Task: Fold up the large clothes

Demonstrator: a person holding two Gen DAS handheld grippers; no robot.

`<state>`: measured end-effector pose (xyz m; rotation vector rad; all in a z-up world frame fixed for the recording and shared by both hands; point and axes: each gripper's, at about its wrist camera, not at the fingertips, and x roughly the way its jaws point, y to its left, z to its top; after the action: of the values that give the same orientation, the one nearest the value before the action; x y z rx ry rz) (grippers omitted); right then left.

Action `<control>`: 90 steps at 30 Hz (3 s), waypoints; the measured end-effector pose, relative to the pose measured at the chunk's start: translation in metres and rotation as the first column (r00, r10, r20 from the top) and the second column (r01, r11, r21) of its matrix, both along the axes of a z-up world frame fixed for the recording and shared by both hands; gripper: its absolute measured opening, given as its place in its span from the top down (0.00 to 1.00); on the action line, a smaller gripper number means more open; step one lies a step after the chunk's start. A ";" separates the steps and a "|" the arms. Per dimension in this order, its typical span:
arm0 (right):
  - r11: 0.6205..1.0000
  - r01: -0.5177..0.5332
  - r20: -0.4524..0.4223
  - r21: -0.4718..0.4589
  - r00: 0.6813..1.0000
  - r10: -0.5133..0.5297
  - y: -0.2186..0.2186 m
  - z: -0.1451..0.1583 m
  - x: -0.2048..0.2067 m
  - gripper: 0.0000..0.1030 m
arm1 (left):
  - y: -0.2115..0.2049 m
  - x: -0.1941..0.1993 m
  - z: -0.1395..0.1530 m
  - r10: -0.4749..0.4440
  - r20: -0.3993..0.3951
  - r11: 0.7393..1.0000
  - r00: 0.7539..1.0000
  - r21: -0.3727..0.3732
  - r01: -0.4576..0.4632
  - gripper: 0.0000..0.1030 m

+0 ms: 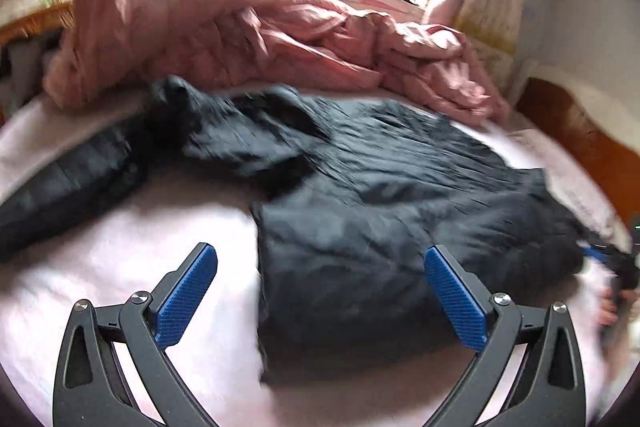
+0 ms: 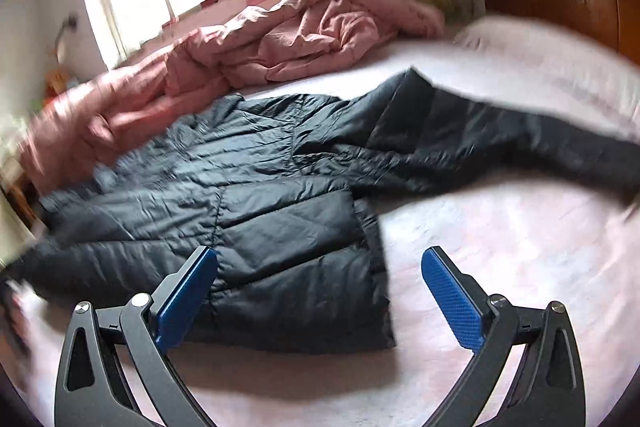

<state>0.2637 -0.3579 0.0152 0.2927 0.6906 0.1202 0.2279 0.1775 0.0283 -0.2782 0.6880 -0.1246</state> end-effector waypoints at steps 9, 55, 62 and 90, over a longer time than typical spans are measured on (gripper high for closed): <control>0.996 -0.064 -0.028 0.064 0.997 0.066 0.005 -0.017 0.023 0.93 | 0.018 0.023 -0.037 -0.056 -0.073 0.945 0.996 -0.326 0.030 0.71; 0.987 0.128 -0.050 -0.095 0.990 -0.133 0.000 -0.016 0.005 0.96 | 0.002 0.040 -0.037 -0.050 -0.048 0.989 0.998 -0.140 0.042 0.01; 0.990 0.125 -0.061 -0.070 0.990 -0.129 -0.003 -0.023 0.010 0.23 | -0.005 0.053 -0.052 -0.056 -0.183 0.995 0.981 -0.091 0.039 0.02; 0.987 0.053 0.086 -0.149 0.996 -0.040 0.042 0.010 -0.166 0.85 | -0.033 -0.162 0.004 -0.083 0.055 0.997 0.995 0.001 0.083 0.81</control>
<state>0.0975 -0.3160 0.0255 0.1568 0.6069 0.0349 0.0654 0.1448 0.0318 -0.2462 0.6450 -0.2112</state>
